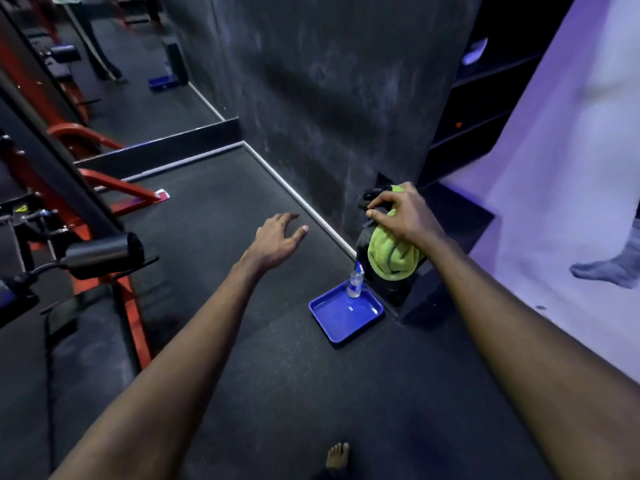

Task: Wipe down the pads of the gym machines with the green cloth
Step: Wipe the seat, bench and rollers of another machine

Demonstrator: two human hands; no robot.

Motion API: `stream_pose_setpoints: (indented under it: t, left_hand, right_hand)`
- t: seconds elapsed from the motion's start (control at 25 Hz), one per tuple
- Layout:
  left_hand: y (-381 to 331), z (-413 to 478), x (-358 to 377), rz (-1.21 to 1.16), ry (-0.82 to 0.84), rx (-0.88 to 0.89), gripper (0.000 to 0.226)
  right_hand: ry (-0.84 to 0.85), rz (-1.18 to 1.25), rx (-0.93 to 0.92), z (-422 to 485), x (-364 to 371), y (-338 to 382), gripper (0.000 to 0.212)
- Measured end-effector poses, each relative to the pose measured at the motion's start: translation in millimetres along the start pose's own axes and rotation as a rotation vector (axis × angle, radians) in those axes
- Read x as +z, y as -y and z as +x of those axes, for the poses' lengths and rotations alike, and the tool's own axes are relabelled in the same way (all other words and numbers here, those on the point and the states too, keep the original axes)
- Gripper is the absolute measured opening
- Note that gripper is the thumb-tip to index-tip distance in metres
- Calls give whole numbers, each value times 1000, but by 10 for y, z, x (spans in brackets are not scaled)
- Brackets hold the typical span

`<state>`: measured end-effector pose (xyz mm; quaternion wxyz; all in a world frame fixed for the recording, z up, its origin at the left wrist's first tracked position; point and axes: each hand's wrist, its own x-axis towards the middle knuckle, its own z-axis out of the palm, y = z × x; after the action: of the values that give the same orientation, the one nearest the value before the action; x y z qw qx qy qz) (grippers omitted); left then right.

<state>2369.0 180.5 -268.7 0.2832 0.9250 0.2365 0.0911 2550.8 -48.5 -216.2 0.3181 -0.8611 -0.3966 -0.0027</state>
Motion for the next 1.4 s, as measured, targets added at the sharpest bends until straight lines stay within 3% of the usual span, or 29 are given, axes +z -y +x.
stream_pose_setpoints:
  t: [0.28,0.72,0.88,1.08,1.4]
  left_hand:
    - [172,683,441,-50,27,-135,59]
    - [223,1695,809,-10,-125,-401,56]
    - [257,1977,1296,-38,-112,-502,55]
    - [814,2265,2411,-79,-4,-569,55]
    - [2242,2471,4808,-97,146,-617,54]
  right_hand:
    - [152,-11,-77,935,457,-446,20]
    - [317,96,-180,2467,997,-1504,23]
    - [415,115,-105,2609,1559,-2117,26]
    - [474,107,64,2301,2707,-3028,17]
    - [479,75,155,1623,5048,-4531,17]
